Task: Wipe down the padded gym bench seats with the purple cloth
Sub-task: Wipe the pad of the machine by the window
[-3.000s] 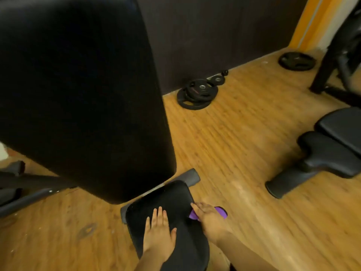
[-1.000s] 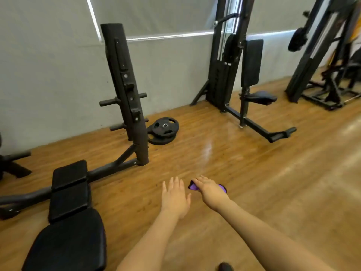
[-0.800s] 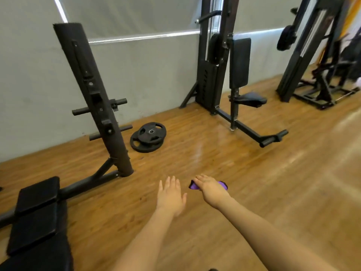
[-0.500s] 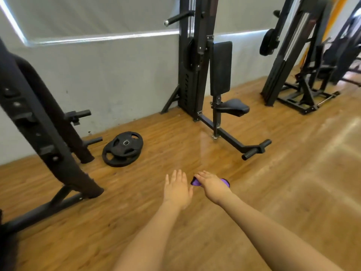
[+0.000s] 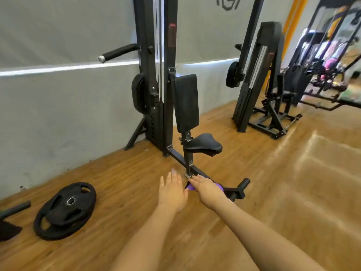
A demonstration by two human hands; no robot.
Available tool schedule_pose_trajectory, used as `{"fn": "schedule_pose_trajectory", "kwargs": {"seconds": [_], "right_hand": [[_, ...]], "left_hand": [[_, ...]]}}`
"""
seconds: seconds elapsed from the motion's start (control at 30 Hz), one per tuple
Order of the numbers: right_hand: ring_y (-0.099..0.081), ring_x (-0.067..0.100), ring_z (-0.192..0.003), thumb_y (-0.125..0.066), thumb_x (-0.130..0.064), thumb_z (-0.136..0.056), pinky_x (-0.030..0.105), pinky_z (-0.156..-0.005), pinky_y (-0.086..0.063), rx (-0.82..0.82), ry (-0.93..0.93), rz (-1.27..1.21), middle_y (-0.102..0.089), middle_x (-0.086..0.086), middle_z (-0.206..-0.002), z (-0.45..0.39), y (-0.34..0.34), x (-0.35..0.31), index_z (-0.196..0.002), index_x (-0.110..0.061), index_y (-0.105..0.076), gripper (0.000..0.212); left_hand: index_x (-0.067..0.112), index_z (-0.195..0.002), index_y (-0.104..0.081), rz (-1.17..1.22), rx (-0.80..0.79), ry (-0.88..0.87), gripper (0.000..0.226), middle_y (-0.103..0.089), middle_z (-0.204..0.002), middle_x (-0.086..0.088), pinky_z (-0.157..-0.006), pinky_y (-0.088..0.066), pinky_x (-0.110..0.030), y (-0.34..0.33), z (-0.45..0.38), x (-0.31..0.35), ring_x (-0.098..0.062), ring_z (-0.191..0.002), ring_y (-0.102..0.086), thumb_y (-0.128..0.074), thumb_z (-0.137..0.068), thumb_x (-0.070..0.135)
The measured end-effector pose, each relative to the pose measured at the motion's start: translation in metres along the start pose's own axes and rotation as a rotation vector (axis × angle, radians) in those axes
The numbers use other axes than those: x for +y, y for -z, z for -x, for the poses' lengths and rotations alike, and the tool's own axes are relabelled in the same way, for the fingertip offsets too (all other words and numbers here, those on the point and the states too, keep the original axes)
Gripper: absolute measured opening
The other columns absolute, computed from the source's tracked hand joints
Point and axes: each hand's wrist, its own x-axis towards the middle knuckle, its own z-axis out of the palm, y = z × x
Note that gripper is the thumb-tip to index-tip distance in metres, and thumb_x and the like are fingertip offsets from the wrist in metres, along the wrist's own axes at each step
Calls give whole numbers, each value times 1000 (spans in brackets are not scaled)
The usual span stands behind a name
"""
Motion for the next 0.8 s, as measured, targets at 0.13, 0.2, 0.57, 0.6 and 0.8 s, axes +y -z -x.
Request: {"fn": "schedule_pose_trajectory", "kwargs": {"seconds": [0.13,0.2,0.57,0.6,0.8], "right_hand": [[-16,19,-144,-49,1,-91,35,-118,-16,23,-2,21,-21,3,-155,-78,25,76,-148,-19,-23,66],[-17,19,-143,-48,-7,-94,34,-117,-16,33,22,29,-22,3,-155,-124,30,115,-148,-19,-23,61],[-18,16,-143,-52,-11,-94,33,-117,-18,8,127,-21,-22,-1,-155,-333,66,263,-148,-21,-23,63],[-18,16,-143,-52,-11,-94,32,-116,-18,21,140,-17,-22,-1,-155,-353,70,269,-148,-20,-23,62],[-12,15,-144,-48,-5,-93,29,-116,-15,66,196,-23,-16,-1,-157,-464,81,294,-149,-18,-17,65]], "left_hand": [[11,-153,-10,-13,28,-33,62,-7,-161,-9,-119,-2,-46,22,-104,33,-24,-148,-3,-22,-103,44],[11,-153,-11,-13,64,-19,62,-8,-161,-8,-118,-4,-46,26,-159,48,-24,-148,-3,-22,-103,45],[11,-153,-12,48,132,150,62,-9,-161,-8,-118,-4,-44,60,-375,85,-24,-148,-4,-28,-102,44],[11,-153,-11,44,140,156,62,-10,-161,-8,-118,-4,-44,65,-393,82,-24,-148,-4,-27,-102,44],[13,-153,-14,20,147,159,61,-12,-160,-7,-118,-6,-45,79,-512,50,-24,-148,-6,-29,-102,43]]}}
